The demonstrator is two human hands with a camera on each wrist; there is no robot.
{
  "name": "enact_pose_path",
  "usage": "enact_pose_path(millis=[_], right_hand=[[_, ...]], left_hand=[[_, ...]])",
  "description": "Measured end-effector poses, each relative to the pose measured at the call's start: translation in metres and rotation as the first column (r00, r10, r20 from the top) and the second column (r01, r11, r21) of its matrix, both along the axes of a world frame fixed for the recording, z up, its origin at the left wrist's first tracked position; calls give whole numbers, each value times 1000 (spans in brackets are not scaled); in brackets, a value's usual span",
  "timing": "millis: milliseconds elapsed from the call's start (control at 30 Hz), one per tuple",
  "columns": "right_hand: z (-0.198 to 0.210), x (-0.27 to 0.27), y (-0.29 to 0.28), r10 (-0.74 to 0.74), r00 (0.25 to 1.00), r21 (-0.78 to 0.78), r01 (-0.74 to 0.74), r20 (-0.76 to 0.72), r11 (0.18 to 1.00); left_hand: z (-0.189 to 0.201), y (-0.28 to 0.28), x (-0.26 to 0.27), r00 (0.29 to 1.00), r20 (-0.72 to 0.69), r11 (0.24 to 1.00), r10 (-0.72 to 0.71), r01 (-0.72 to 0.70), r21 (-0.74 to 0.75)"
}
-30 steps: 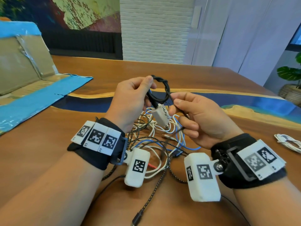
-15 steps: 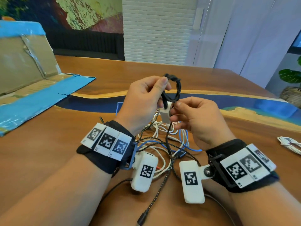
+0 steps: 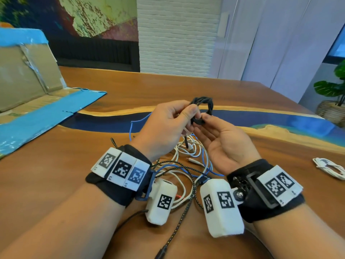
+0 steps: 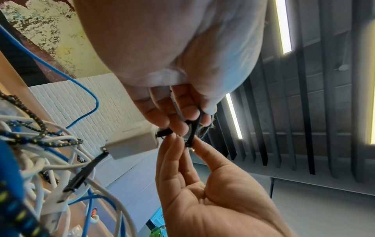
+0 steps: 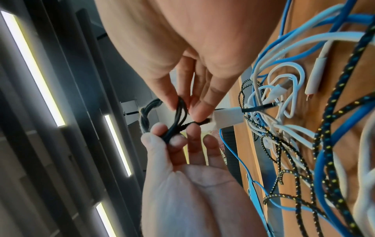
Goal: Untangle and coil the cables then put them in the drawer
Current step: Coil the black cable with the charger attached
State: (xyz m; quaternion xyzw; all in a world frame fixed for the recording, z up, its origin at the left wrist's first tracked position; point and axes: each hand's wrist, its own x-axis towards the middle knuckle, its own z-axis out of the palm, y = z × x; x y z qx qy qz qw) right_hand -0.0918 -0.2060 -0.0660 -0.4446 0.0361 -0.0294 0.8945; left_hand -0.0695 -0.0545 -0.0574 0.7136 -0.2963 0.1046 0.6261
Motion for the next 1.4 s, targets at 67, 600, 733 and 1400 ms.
enact_pose_path(millis=[67,600,733,1400], right_hand=[[-1,-2,1,-39,999,-97,38,-10,995],[1,-4,12,-131,980,-208,160,149,965],[4,-3,10,-173,969,-298,221,179,929],[5,-1,-6,3,991,-2,-3,136,1000]], left_hand=[[-2,-1,2,1000,-12,1000,27,-27,-9],[-5,2,8,975,-214,995,63,-78,-63],[-4,0,4,982,-190,998,10,-23,-65],[-4,-3,-1,988,-138,997,68,-71,-13]])
